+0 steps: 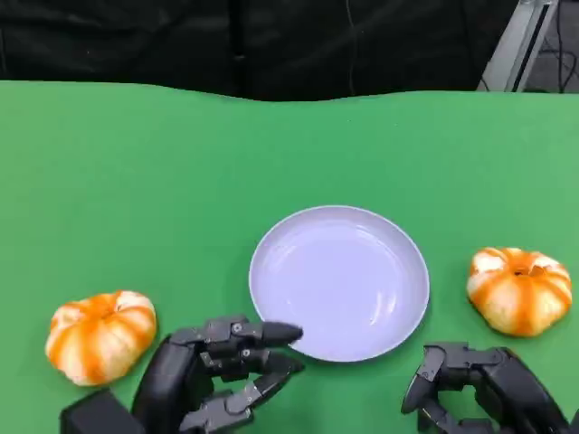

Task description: Grasp the bread from the table and place it into the plate.

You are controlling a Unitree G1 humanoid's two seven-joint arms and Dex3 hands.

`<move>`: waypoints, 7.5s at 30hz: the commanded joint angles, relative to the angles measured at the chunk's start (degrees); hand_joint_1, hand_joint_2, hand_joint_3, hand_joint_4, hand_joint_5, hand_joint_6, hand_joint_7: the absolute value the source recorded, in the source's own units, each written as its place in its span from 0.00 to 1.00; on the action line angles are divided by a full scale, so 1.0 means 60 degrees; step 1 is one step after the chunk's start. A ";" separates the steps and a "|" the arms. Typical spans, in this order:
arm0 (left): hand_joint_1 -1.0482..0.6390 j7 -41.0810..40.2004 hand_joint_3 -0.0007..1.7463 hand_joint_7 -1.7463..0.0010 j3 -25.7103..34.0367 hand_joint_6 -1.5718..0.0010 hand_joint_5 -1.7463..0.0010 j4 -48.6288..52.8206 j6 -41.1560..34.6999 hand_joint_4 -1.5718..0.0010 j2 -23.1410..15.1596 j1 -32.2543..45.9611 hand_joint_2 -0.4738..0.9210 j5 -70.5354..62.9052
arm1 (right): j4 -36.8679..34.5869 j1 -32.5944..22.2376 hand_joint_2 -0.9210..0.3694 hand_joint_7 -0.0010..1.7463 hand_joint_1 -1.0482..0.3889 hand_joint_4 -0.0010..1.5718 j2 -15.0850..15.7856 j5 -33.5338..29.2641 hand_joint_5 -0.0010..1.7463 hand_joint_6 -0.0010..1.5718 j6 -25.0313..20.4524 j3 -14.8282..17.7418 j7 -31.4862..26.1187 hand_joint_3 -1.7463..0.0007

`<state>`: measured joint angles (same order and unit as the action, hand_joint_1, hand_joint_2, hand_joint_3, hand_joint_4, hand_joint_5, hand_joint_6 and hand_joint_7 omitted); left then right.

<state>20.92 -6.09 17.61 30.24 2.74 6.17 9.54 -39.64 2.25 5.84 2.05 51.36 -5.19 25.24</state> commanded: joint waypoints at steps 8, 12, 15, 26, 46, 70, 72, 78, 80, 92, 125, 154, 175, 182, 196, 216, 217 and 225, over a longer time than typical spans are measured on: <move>0.24 0.1313 0.07 1.00 0.0271 0.78 1.00 -0.0627 0.0763 0.73 -0.0307 0.0069 1.00 0.1025 | -0.0135 0.0073 0.22 0.66 0.64 0.52 0.0112 0.0048 0.83 0.54 0.0033 0.0048 0.0001 0.47; 0.17 0.0941 0.12 1.00 0.0570 0.85 1.00 -0.1050 0.0819 0.82 -0.0415 0.0142 1.00 0.0747 | -0.0116 0.0046 0.23 0.66 0.64 0.52 0.0133 0.0114 0.83 0.54 0.0007 0.0057 0.0062 0.47; 0.16 0.0752 0.15 1.00 0.0851 0.86 1.00 -0.1278 0.0720 0.83 -0.0642 0.0092 1.00 0.0639 | -0.0088 0.0034 0.23 0.66 0.64 0.52 0.0140 0.0069 0.83 0.54 0.0037 0.0056 0.0028 0.47; 0.16 -0.0414 0.17 0.99 0.1801 0.83 0.98 -0.1550 0.0667 0.79 -0.1241 -0.0056 1.00 -0.0306 | 0.0028 -0.0024 0.23 0.66 0.64 0.52 0.0172 0.0039 0.83 0.54 -0.0021 0.0055 0.0007 0.47; 0.06 -0.4064 0.16 0.99 0.2145 0.80 1.00 -0.2264 -0.1876 0.80 -0.3638 0.0286 1.00 -0.7292 | 0.0141 -0.0068 0.23 0.66 0.64 0.52 0.0180 0.0132 0.84 0.54 -0.0188 0.0050 0.0080 0.47; 0.03 -0.5044 0.20 0.99 -0.0137 0.74 0.99 -0.0064 -0.3924 0.76 -0.4348 -0.0984 1.00 -0.9039 | 0.0045 0.0011 0.22 0.66 0.65 0.52 0.0131 0.0051 0.83 0.54 -0.0045 0.0058 -0.0025 0.47; 0.02 -0.5148 0.20 0.99 -0.0257 0.74 0.99 0.0445 -0.3981 0.76 -0.4378 -0.1231 1.00 -0.8992 | 0.0076 -0.0011 0.23 0.67 0.65 0.52 0.0134 0.0085 0.83 0.54 -0.0107 0.0058 -0.0008 0.47; 0.02 -0.5088 0.21 0.99 -0.0494 0.74 1.00 0.1205 -0.4213 0.77 -0.4453 -0.1641 1.00 -0.8781 | 0.0119 -0.0049 0.23 0.67 0.64 0.52 0.0156 0.0050 0.83 0.54 -0.0160 0.0069 -0.0057 0.46; 0.02 -0.4852 0.22 1.00 -0.0602 0.75 1.00 0.1492 -0.4368 0.78 -0.4500 -0.1831 1.00 -0.8702 | 0.0081 -0.0029 0.23 0.67 0.63 0.52 0.0157 0.0057 0.83 0.54 -0.0114 0.0066 -0.0045 0.46; 0.27 -0.4510 0.11 0.99 -0.0979 0.72 0.99 0.2056 -0.4489 0.76 -0.4644 -0.2190 0.93 -0.8036 | 0.0168 -0.0048 0.24 0.67 0.64 0.52 0.0161 -0.0004 0.84 0.54 -0.0147 0.0052 -0.0104 0.46; 0.56 -0.8210 0.00 0.00 -0.1245 0.69 0.00 0.3148 -0.2798 0.58 -0.4175 -0.2261 0.95 -0.7646 | 0.0074 -0.0091 0.23 0.67 0.63 0.52 0.0099 0.0001 0.83 0.53 -0.0050 0.0018 -0.0093 0.46; 0.57 -0.7782 0.01 0.01 -0.1201 0.67 0.00 -0.2215 -0.3139 0.58 -0.3906 -0.0996 0.92 -0.8399 | 0.0333 -0.0186 0.23 0.67 0.63 0.52 0.0066 -0.0087 0.83 0.54 -0.0229 -0.0071 -0.0203 0.46; 0.56 -0.7425 0.00 0.00 -0.2626 0.69 0.00 -0.0715 -0.2906 0.60 -0.2290 -0.2837 0.92 -0.8828 | 0.0412 -0.0203 0.21 0.65 0.64 0.52 0.0048 -0.0085 0.83 0.54 -0.0202 -0.0125 -0.0239 0.48; 0.58 -0.7059 0.00 0.00 -0.2981 0.69 0.00 -0.0007 -0.3108 0.60 -0.1833 -0.3613 0.92 -0.8775 | 0.0535 -0.0243 0.23 0.66 0.63 0.52 0.0038 -0.0142 0.83 0.54 -0.0315 -0.0143 -0.0303 0.46; 0.57 -0.6536 0.01 0.00 -0.3575 0.70 0.00 0.2350 -0.2414 0.62 -0.1410 -0.5357 0.93 -0.8555 | 0.0524 -0.0224 0.24 0.65 0.62 0.52 0.0037 -0.0210 0.83 0.55 -0.0301 -0.0182 -0.0384 0.45; 0.58 -0.6286 0.00 0.13 -0.3599 0.63 0.00 0.4753 -0.1564 0.64 -0.1108 -0.6379 0.92 -0.8022 | 0.0590 -0.0270 0.25 0.65 0.62 0.52 0.0032 -0.0372 0.83 0.54 -0.0277 -0.0289 -0.0662 0.44; 0.45 -0.6013 0.00 0.38 -0.3582 0.59 0.23 0.4887 -0.1568 0.62 -0.1063 -0.6448 0.91 -0.7894 | 0.0551 -0.0263 0.25 0.65 0.62 0.51 0.0026 -0.0358 0.83 0.54 -0.0237 -0.0288 -0.0655 0.44; 0.24 -0.4958 0.01 1.00 -0.3649 0.53 0.97 0.5111 -0.1499 0.54 -0.1115 -0.6723 0.97 -0.7544 | 0.0617 -0.0306 0.25 0.66 0.63 0.51 0.0002 -0.0258 0.83 0.54 -0.0329 -0.0310 -0.0627 0.44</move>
<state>-11.67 -27.72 48.73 21.53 -2.86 -32.78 -36.22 -36.56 1.14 5.41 -0.25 49.64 -7.27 21.24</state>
